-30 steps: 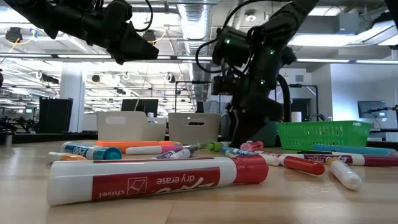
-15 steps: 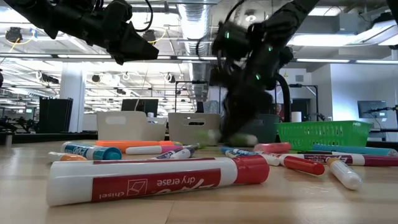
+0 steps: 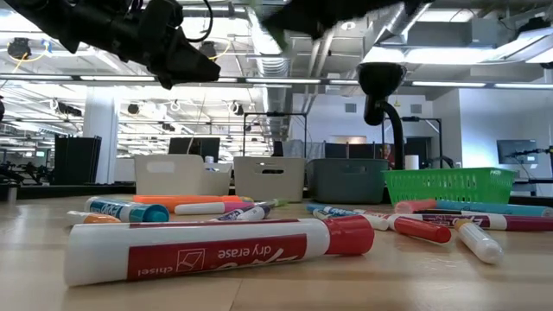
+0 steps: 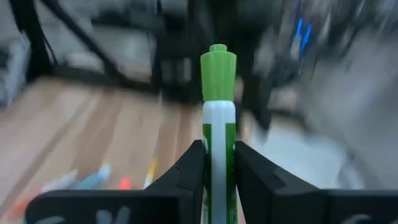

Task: Pick & Place Markers
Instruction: Put the green marker pen into the white bin

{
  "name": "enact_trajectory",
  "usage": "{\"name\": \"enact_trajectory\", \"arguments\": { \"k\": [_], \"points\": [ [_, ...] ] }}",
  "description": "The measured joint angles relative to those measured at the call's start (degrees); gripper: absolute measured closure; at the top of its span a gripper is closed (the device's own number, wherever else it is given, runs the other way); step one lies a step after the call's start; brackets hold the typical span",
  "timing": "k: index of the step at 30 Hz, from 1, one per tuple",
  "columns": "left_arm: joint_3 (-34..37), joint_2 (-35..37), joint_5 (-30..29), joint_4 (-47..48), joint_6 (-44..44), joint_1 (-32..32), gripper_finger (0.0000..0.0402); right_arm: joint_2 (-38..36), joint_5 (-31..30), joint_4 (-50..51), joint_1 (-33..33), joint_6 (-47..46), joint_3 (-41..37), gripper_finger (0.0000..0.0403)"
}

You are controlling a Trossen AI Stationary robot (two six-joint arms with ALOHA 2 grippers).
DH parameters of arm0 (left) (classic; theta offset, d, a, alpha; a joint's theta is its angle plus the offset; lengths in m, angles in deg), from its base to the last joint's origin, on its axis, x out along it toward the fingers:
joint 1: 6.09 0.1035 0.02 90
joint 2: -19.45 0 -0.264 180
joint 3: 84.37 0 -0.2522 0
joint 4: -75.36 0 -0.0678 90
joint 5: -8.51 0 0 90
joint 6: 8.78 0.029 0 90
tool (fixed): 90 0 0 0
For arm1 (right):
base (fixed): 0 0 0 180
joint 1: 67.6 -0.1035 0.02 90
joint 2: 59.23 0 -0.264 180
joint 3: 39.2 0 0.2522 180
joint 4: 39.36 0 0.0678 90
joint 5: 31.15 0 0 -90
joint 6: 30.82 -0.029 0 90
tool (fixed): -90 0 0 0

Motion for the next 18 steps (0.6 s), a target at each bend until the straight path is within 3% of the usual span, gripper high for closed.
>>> {"name": "enact_trajectory", "arguments": {
  "k": [2, 6, 10, 13, 18],
  "points": [
    [0.00, 0.00, -0.01, -0.01, 0.00, -0.37, 0.0268, -1.70, 0.40, -8.72, -0.66, 4.06, -2.94, 0.0346],
    [0.00, -0.01, 0.00, -1.00, 0.00, -0.73, 0.0268, 0.45, 5.89, -36.81, 0.33, 8.30, -11.31, 0.0328],
    [-0.02, 0.00, 0.50, -3.28, 0.09, -0.71, 0.0268, 10.06, 9.10, -61.22, 2.76, 0.35, -14.13, 0.0316],
    [-0.02, 0.00, 3.10, -5.07, 0.15, -0.73, 0.0268, 17.08, 9.12, -68.36, 3.83, -3.79, -12.73, 0.0320],
    [-0.02, -0.01, 4.62, -5.62, 0.46, -0.74, 0.0268, 23.78, 9.20, -70.70, 3.95, -8.43, -8.04, 0.0332]
  ]
}}
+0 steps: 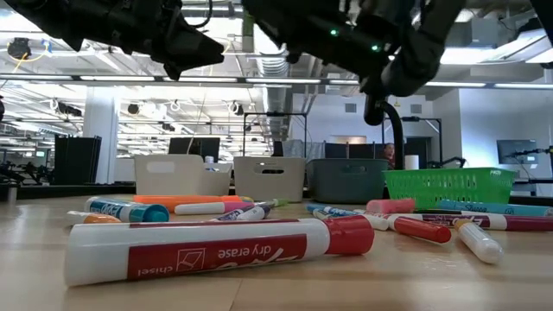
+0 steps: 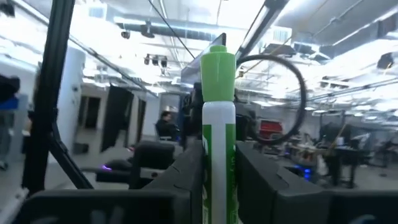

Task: Pick & Place Markers
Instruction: Put the green marker pen into the white bin

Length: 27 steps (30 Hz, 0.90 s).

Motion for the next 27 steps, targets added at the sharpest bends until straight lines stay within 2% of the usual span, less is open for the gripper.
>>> {"name": "enact_trajectory", "arguments": {
  "k": [6, 22, 27],
  "points": [
    [0.00, 0.01, 1.77, -0.43, 2.19, -1.26, 0.0268, 3.02, 0.07, 7.64, 0.98, -2.45, 6.26, 0.0326],
    [0.00, 0.01, 1.81, -2.35, 4.28, -2.55, 0.0269, 2.84, 0.11, 24.73, 0.85, -2.35, 14.96, 0.0326],
    [0.00, -0.01, 1.14, -2.23, 4.13, -2.53, 0.0304, 2.84, 0.10, 24.82, 0.85, -1.00, 15.48, 0.0326]
  ]
}}
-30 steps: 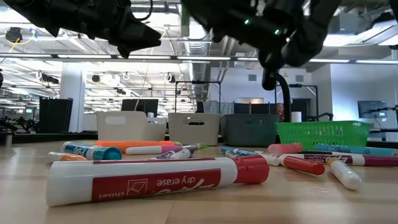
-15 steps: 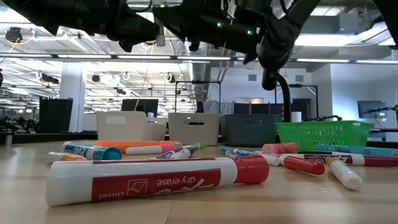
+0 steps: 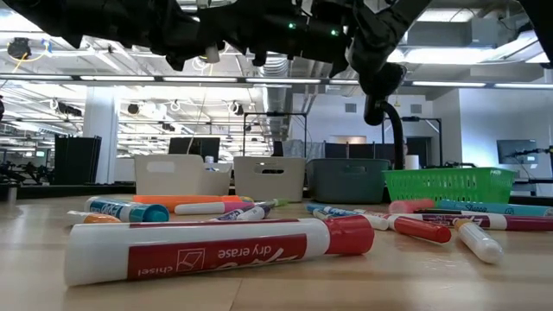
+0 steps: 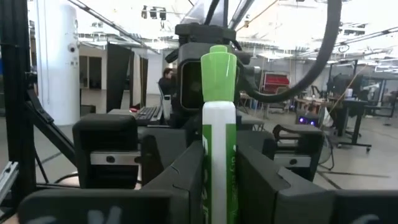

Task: Pick & Place Markers
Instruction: Put the green marker pen into the white bin

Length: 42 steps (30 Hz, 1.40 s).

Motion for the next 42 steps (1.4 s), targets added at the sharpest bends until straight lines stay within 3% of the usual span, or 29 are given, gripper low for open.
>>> {"name": "enact_trajectory", "arguments": {
  "k": [3, 7, 11, 16, 20, 26, 29, 33, 36, 42],
  "points": [
    [-0.02, 0.04, -0.09, -0.26, 0.04, -0.02, 0.0337, 0.00, -0.07, -0.71, 0.00, -0.06, 0.00, 0.0326],
    [-0.02, 0.04, -0.03, 0.04, -0.62, -0.02, 0.0337, 0.00, -0.23, -0.58, 0.07, 0.12, 0.00, 0.0319],
    [-0.02, 0.02, -0.13, 1.94, -5.36, 0.00, 0.0337, -1.50, -0.19, 3.15, 0.89, 1.12, 0.00, 0.0287],
    [-0.02, 0.00, -3.06, 5.35, -9.26, -0.04, 0.0327, -8.66, -4.71, 21.14, 0.93, 3.23, 0.00, 0.0223],
    [-0.02, 0.00, -11.62, 7.83, -9.72, 1.22, 0.0329, -17.04, -9.87, 41.44, -0.25, 4.61, 0.00, 0.0182],
    [-0.02, -0.67, -15.74, 16.11, -14.65, 14.43, 0.0328, -27.90, -18.10, 63.98, -4.47, 1.21, 0.01, 0.0166],
    [0.02, -2.60, -10.65, 18.52, -19.10, 24.79, 0.0328, -31.37, -20.03, 69.96, -6.49, -2.20, 0.02, 0.0172],
    [-0.64, -9.23, 3.82, 18.42, -23.62, 35.55, 0.0327, -33.36, -20.00, 73.38, -8.78, -4.98, 0.02, 0.0183],
    [-3.29, -16.43, 9.47, 18.38, -23.87, 38.58, 0.0326, -32.98, -19.97, 73.73, -10.32, -4.65, 0.02, 0.0191],
    [-14.28, -29.42, 12.51, 24.87, -19.84, 38.57, 0.0326, -31.80, -19.92, 76.70, -12.58, -5.34, 0.00, 0.0205]
  ]
}}
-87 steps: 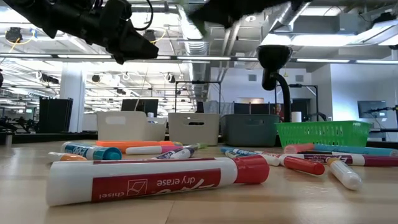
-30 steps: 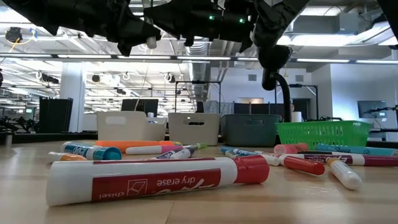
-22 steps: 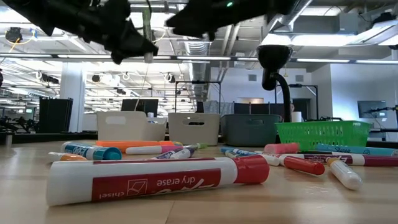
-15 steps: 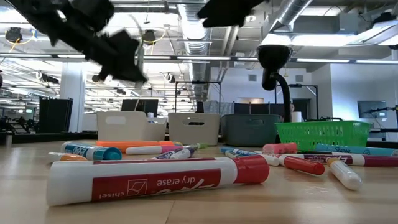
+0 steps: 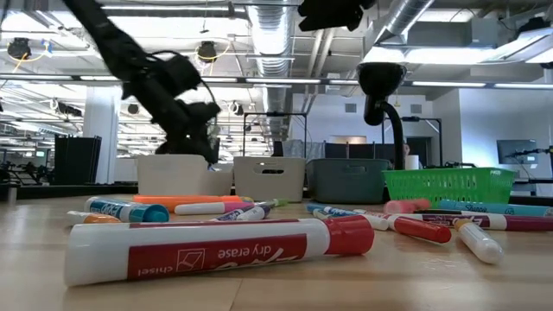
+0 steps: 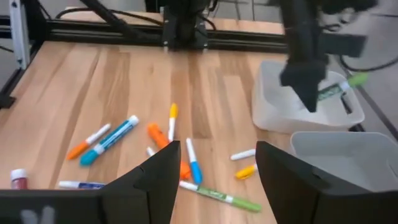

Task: Pick & Place Markers
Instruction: Put the green marker pen into the white bin, then put the red marker pen into the white bin

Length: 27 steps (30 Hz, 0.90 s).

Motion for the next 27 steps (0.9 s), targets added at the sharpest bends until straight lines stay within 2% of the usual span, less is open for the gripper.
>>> {"name": "enact_trajectory", "arguments": {
  "k": [5, 8, 16, 27],
  "points": [
    [-7.83, -4.54, -4.41, 13.54, 0.71, 0.01, 0.0326, -0.10, 0.02, 2.54, -1.51, -0.61, 0.00, 0.0215],
    [-8.84, -4.83, -7.72, 17.92, 0.05, 0.01, 0.0326, -0.18, 0.11, 2.49, -1.98, -0.63, 0.00, 0.0221],
    [-8.88, -4.68, -10.72, 19.23, -0.93, -0.34, 0.0320, -0.18, 0.15, 4.91, -2.43, -1.18, 0.00, 0.0231],
    [-8.88, -5.14, -11.25, 18.91, 0.45, -2.05, 0.0270, -0.18, 0.13, 5.84, -3.01, -4.25, 0.00, 0.0233]
  ]
}}
